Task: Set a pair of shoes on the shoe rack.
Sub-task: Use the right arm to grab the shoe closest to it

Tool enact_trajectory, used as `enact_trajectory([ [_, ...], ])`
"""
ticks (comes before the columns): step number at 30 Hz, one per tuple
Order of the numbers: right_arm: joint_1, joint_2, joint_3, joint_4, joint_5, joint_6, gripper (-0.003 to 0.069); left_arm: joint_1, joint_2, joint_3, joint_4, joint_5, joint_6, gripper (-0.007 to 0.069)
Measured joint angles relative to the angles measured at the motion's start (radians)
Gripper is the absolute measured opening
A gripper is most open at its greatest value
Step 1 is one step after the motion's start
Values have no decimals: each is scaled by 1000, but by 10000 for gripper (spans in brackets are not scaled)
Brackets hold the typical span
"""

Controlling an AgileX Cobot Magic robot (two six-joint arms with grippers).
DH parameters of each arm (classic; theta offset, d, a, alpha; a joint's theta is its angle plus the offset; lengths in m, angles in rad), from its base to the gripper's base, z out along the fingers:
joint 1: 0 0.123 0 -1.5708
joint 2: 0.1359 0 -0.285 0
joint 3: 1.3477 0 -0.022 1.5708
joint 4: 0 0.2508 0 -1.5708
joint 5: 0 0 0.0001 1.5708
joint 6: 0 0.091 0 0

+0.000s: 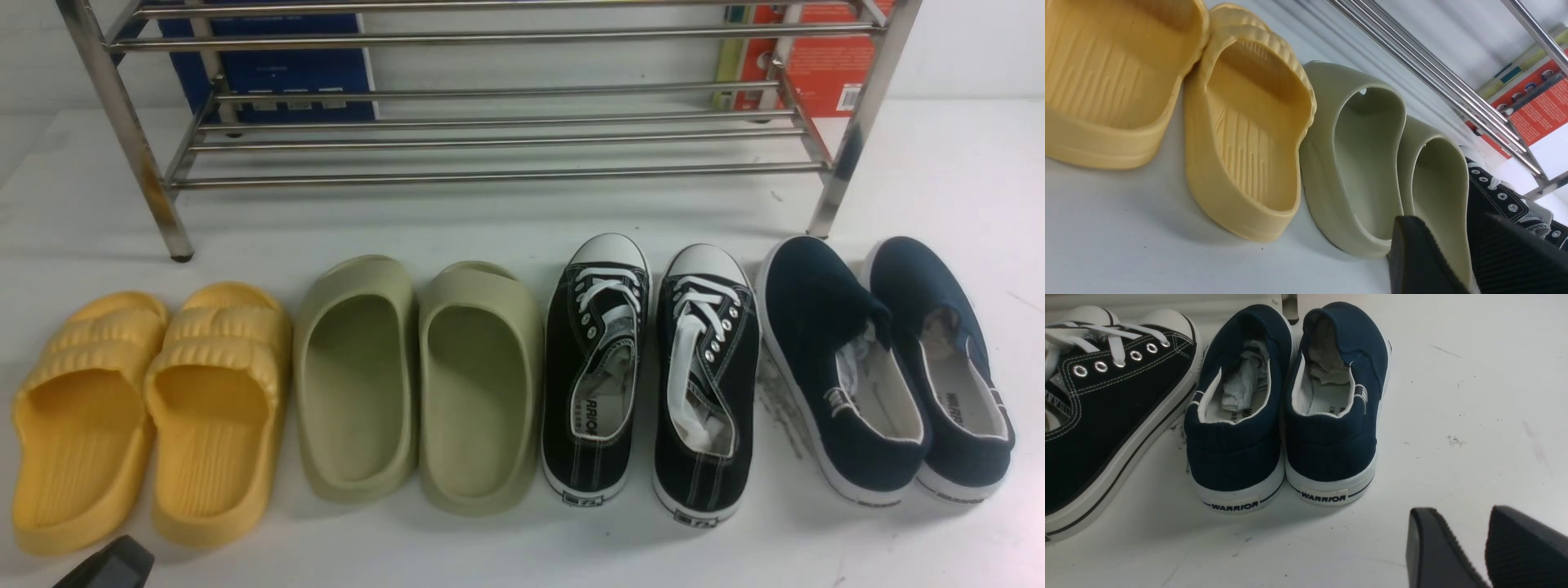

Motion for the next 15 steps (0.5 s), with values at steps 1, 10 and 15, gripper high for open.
enact_trajectory([
  [1,0,0,0,0,0,0,239,0,0,0,8,0,5,237],
  [10,0,0,0,0,0,0,239,0,0,0,137,32,124,238],
  [15,0,0,0,0,0,0,239,0,0,0,172,96,127,238],
])
